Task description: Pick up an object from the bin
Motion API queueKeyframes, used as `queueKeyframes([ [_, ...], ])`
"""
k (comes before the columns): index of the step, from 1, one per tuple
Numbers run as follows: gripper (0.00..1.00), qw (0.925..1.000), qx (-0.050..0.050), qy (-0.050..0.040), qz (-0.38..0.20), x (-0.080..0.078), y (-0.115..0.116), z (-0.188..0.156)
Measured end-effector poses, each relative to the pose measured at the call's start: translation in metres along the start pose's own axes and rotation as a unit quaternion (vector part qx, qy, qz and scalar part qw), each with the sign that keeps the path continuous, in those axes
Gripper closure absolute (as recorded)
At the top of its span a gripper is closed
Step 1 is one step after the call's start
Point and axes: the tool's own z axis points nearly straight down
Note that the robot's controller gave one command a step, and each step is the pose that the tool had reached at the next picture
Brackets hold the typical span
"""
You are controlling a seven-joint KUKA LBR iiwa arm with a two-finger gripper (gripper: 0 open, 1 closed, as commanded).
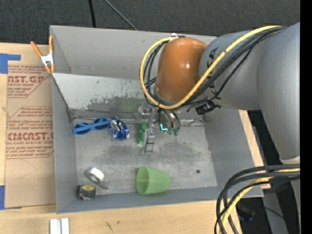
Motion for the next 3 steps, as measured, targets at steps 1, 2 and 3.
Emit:
queueKeyframes([
  [1,0.00,0.9988,-0.003,-0.0171,-0.046,0.082,0.000,0.055],
  [2,0.00,0.9772,0.001,-0.0178,-0.212,0.079,-0.010,0.059],
  [3,0.00,0.9493,0.001,-0.0159,-0.314,0.081,-0.008,0.060],
])
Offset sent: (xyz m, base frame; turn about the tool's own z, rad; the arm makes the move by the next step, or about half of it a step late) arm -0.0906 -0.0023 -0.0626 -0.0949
